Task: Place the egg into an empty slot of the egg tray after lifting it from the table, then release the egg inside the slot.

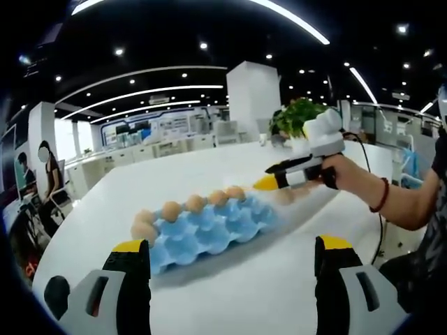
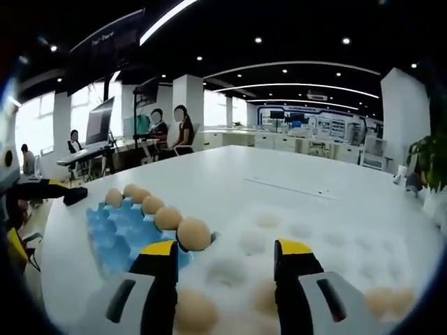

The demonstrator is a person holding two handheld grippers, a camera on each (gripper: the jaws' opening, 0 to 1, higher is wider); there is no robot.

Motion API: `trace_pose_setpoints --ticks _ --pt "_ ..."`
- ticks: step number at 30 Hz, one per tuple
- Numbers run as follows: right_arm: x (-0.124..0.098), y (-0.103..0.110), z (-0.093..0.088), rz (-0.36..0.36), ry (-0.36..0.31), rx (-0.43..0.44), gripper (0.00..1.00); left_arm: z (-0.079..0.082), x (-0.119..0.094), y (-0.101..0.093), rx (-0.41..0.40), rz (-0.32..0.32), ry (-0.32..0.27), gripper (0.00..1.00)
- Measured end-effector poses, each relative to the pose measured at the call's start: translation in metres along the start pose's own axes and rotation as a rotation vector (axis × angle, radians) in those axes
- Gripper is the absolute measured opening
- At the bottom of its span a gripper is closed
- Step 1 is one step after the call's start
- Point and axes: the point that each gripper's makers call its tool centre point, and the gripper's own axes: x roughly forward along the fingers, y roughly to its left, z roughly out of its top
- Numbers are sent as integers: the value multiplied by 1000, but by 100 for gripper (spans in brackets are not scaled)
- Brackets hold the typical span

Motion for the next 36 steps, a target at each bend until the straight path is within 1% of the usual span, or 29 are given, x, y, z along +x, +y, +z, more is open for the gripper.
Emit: trace_pose_setpoints --ticks 4,15,19,26,29,32,34,36 --pt "-4 -11 0 -23 -5 12 57 0 1 0 3 -2 5 100" --pt "-13 -27 -8 -63 -2 43 56 -1 6 -3 3 -12 5 100" --pt "-17 -29 -9 -75 -2 54 56 -2 7 -3 2 -13 7 100" --pt "-20 -32 -10 -101 4 43 52 -3 8 -4 -3 -14 8 100" --pt "-23 -34 -11 -121 19 40 50 -4 7 -4 -5 -13 9 100" --pt "-28 -36 -15 -180 52 29 45 -4 7 -4 -6 -14 8 100" --pt "-29 -39 -17 -202 65 25 42 -4 7 -4 -7 -14 7 100" --pt "-30 -40 -20 -235 79 45 40 -4 7 -4 -8 -15 6 100"
